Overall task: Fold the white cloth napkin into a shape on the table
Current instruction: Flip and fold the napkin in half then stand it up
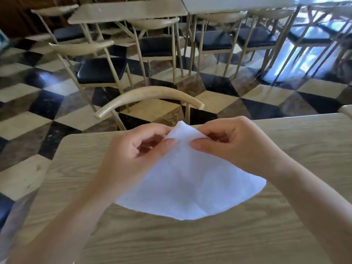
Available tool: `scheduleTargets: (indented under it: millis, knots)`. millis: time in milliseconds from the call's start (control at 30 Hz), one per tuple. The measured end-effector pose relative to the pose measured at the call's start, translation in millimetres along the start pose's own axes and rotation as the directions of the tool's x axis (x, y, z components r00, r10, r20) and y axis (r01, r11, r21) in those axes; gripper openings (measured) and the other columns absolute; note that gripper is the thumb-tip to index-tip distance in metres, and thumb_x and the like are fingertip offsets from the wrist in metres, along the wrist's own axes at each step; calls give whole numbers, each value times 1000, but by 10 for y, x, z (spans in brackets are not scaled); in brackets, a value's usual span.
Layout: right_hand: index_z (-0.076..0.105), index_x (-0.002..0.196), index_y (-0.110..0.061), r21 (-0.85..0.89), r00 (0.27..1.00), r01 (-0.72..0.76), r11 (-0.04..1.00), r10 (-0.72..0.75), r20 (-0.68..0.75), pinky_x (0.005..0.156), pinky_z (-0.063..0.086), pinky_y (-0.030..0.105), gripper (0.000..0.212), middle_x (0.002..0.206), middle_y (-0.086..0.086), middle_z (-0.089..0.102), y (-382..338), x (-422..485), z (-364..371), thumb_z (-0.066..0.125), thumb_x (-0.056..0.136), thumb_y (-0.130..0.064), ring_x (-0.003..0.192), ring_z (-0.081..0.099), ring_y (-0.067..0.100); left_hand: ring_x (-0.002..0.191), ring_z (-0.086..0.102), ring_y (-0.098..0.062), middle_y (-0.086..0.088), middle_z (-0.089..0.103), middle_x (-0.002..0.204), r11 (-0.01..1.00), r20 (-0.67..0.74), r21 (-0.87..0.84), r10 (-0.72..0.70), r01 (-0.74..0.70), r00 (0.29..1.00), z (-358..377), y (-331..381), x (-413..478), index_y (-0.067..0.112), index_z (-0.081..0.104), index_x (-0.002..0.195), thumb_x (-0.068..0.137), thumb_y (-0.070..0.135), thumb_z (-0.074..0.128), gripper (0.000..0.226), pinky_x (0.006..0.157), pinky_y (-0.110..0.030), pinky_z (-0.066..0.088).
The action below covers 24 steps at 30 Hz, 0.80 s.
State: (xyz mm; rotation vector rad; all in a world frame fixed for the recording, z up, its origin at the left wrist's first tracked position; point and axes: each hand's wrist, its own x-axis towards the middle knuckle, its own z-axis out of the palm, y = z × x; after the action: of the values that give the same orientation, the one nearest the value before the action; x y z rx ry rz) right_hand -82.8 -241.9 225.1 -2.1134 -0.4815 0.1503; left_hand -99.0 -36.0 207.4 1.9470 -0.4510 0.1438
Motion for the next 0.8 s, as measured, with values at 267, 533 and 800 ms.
scheduleTargets:
  millis: [267,533,800]
  knots:
    - [72,81,-12,-10,939,-319,948,317,134,62,39,27,12,71,8,64,1212,743,964,69,82,-24,65,52,11,77,65,-3,7,72,82,900,119,-98,-414,426,903,210,-1551,93,28,71,94,84,26,66,11,68,-23,50]
    - [67,70,-7,-127,916,-392,911,400,36,50,35,22,22,59,-1,51,1862,1512,1357,62,81,-25,56,44,10,83,64,-10,3,69,91,828,89,-23,-557,560,826,259,-2422,571,15,68,101,89,20,61,15,69,-18,50]
    - [69,88,-7,-309,926,-374,874,371,-72,66,49,34,22,82,8,65,2023,1509,1373,63,84,-29,74,54,18,90,65,-23,-6,70,97,707,151,148,-707,692,691,40,-2458,75,20,64,102,82,26,67,20,74,-28,49]
